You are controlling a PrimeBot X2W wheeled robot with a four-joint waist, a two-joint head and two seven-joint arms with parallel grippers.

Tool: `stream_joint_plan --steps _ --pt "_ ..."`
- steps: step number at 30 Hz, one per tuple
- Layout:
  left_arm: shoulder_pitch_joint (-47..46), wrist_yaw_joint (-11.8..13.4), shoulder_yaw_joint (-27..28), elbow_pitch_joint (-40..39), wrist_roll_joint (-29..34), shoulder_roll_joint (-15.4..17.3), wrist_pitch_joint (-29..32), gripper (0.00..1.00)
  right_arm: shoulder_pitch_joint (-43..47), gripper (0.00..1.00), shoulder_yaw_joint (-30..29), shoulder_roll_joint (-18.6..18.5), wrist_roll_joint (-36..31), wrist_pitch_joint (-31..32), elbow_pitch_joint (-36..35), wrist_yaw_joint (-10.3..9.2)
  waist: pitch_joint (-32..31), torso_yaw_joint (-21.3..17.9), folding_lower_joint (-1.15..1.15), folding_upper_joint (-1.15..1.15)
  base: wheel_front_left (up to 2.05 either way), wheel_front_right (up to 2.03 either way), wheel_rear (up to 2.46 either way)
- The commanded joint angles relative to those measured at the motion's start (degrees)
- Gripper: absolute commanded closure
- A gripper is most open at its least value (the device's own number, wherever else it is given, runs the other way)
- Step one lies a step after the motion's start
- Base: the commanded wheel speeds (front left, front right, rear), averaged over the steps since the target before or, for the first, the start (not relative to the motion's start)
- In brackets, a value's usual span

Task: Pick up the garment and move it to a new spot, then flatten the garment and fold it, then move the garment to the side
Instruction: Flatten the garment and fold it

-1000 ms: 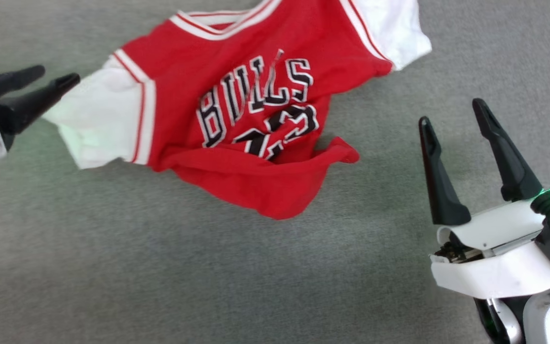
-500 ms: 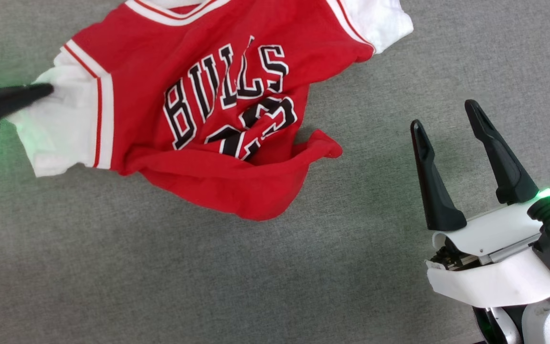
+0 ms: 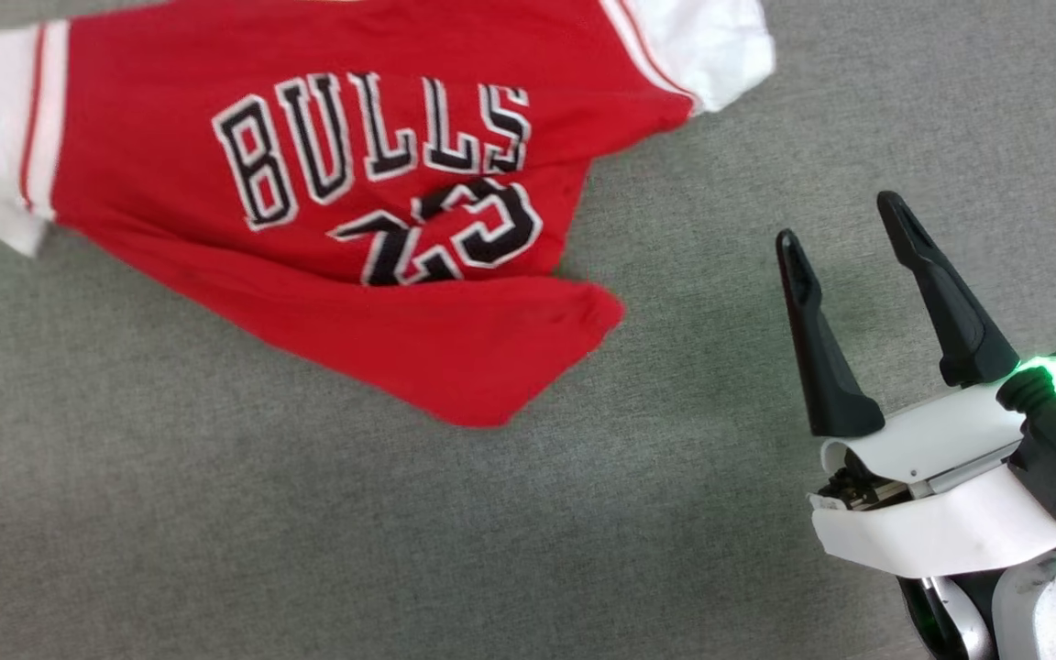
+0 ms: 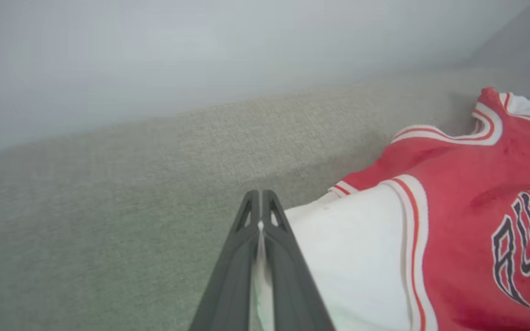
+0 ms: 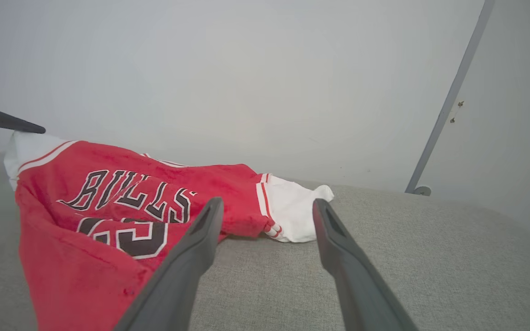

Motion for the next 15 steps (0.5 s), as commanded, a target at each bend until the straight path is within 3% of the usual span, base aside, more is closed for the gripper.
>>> stream_joint_plan --steps 1,8,15 --pt "-0.65 0.00 -0.21 0.53 0.73 -0.27 -1.84 1.00 -0.62 0.00 -0.34 0.17 0.35 -0.24 0.05 -0.09 -0.31 -0.08 0.00 0.00 0.00 0.00 0.00" --pt "-3.13 0.00 -1.95 5.19 3.27 -1.44 -14.67 1.00 -0.05 0.00 -0.76 0.18 0.80 -0.26 -0.08 -0.09 -1.14 -0.71 0.00 0.00 0.00 0.00 0.00" --pt "1.32 0.00 -9.03 5.53 -1.84 -0.04 -6.94 1.00 1.49 0.00 -1.34 0.19 1.39 -0.39 0.35 -0.09 -2.11 -0.61 0.00 0.00 0.00 0.00 0.00"
